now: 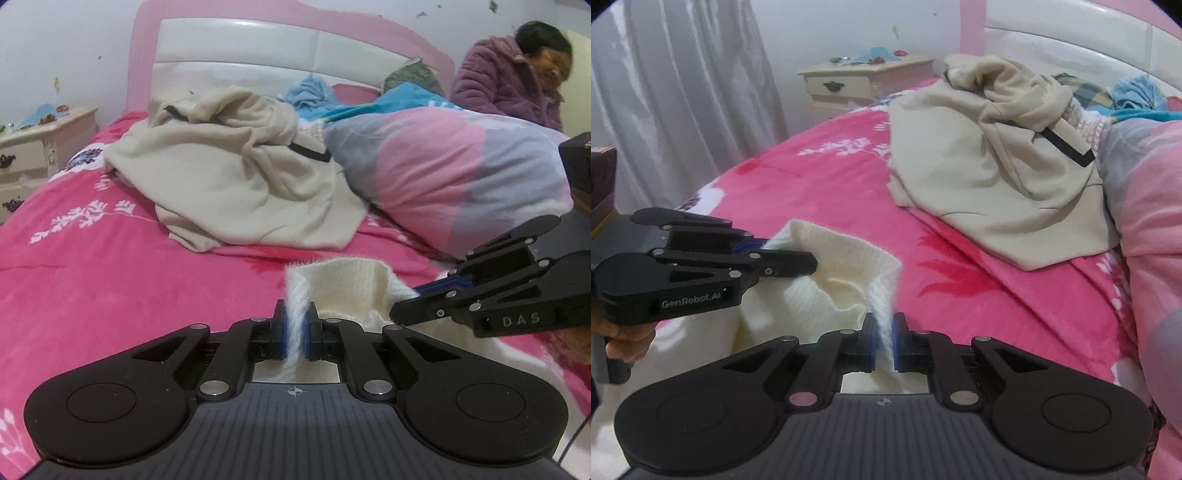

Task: Fold clothes
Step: 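Lift the sweater end with both grippers and fold it over the body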

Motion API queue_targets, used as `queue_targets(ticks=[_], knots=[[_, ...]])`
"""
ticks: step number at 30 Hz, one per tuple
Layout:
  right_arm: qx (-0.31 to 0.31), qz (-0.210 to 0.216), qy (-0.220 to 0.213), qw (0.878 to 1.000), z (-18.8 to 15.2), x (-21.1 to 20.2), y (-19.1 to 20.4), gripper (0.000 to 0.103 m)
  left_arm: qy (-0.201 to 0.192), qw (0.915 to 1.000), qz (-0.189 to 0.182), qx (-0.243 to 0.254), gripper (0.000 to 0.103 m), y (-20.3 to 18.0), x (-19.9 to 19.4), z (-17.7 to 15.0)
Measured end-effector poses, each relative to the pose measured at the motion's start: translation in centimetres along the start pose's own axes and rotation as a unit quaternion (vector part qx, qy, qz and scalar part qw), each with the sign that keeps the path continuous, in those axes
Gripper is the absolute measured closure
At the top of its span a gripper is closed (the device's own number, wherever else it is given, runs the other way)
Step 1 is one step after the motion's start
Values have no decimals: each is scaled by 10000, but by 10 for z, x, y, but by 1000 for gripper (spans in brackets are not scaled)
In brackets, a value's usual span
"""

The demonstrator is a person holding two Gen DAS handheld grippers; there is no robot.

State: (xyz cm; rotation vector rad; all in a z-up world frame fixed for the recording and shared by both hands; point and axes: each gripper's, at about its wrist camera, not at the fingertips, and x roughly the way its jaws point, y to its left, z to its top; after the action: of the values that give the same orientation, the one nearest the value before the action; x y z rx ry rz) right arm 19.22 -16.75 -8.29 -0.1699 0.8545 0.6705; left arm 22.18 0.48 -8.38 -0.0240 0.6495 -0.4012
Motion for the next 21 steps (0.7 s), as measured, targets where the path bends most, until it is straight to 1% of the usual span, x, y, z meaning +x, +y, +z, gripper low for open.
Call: queue_targets(ticks=[6, 11, 15, 18, 21], knots=[[161, 210, -225, 9994, -19, -29, 7, 94, -14, 9998, -154, 129, 98, -10, -30, -12], [213, 304, -261, 9990, -34, -53, 16, 94, -76, 9991, -344, 225, 98, -18, -56, -22], [243, 338, -280, 9987, -48, -75, 29, 94, -107, 9981, -575, 204, 99, -27, -79, -33], [300, 403, -202, 9985, -64, -89, 42, 94, -49, 9969, -749, 218, 99, -36, -95, -46], [304, 436, -42, 9986, -85, -103, 60, 94, -29, 9956, -873, 351, 99, -48, -113, -62]])
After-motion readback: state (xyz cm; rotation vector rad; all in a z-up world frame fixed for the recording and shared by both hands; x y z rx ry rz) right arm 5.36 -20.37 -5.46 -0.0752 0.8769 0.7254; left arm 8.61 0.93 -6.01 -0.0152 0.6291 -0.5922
